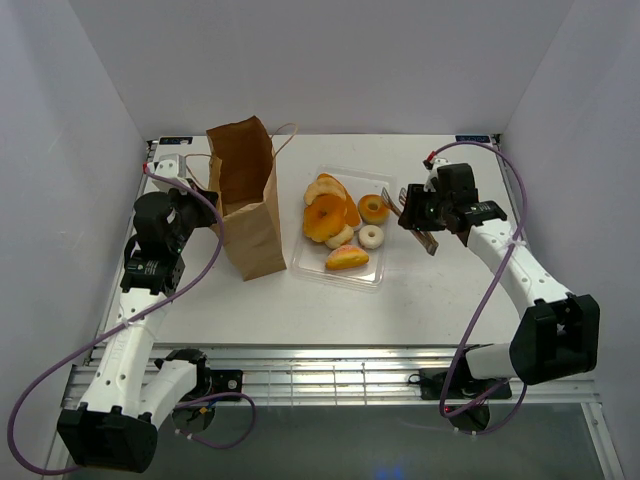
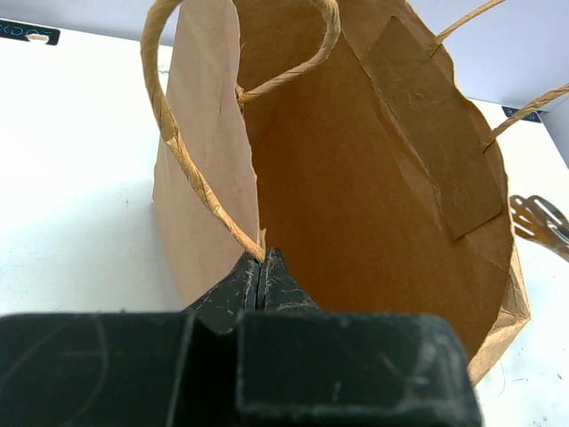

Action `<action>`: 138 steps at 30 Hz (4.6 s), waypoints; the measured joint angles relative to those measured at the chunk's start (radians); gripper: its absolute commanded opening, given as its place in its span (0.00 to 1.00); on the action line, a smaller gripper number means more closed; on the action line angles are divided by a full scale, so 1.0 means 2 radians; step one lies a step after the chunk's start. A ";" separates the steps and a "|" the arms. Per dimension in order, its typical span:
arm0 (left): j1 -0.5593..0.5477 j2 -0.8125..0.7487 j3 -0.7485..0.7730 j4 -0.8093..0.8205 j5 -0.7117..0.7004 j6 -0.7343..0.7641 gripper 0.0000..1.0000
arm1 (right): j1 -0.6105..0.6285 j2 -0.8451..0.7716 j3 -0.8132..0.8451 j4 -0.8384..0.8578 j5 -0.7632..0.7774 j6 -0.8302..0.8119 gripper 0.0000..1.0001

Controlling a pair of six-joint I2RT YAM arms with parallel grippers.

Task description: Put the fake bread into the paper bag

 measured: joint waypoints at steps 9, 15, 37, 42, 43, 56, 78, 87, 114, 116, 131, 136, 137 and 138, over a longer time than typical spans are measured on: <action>-0.002 -0.006 0.000 -0.003 0.000 0.004 0.13 | -0.007 0.059 0.000 0.031 0.003 -0.009 0.56; -0.002 -0.006 0.000 -0.003 0.000 0.006 0.00 | -0.008 0.088 0.000 0.045 -0.009 -0.009 0.56; -0.002 -0.006 0.000 -0.004 -0.006 0.007 0.00 | -0.008 0.120 0.000 0.059 -0.040 -0.008 0.38; -0.002 -0.006 0.000 -0.004 -0.008 0.007 0.00 | -0.008 0.120 0.010 0.054 -0.045 -0.006 0.28; -0.002 -0.006 0.000 -0.004 -0.008 0.007 0.00 | -0.008 0.120 0.016 0.050 -0.046 -0.006 0.27; -0.002 -0.008 0.000 -0.004 -0.013 0.009 0.00 | -0.008 0.077 0.107 -0.013 -0.050 -0.009 0.25; -0.003 -0.010 -0.006 0.001 -0.013 0.008 0.00 | 0.148 0.015 0.381 -0.105 -0.080 -0.019 0.29; -0.006 -0.010 -0.006 0.001 -0.011 0.008 0.00 | 0.212 0.080 0.423 -0.088 -0.086 -0.010 0.29; -0.013 -0.009 -0.006 0.001 -0.009 0.007 0.00 | 0.254 0.192 0.442 -0.057 -0.086 0.006 0.54; -0.014 -0.009 -0.006 0.001 -0.010 0.007 0.00 | 0.254 0.192 0.442 -0.057 -0.086 0.006 0.56; -0.019 -0.009 -0.006 0.001 -0.016 0.008 0.00 | 0.254 0.184 0.460 -0.063 -0.080 0.002 0.52; -0.019 -0.008 -0.006 0.001 -0.020 0.009 0.00 | 0.251 0.151 0.462 -0.073 -0.069 -0.002 0.51; -0.019 -0.008 -0.006 0.001 -0.022 0.009 0.00 | 0.250 0.139 0.461 -0.074 -0.066 -0.003 0.51; -0.019 -0.008 -0.006 0.001 -0.024 0.009 0.00 | 0.249 0.125 0.457 -0.075 -0.062 -0.004 0.51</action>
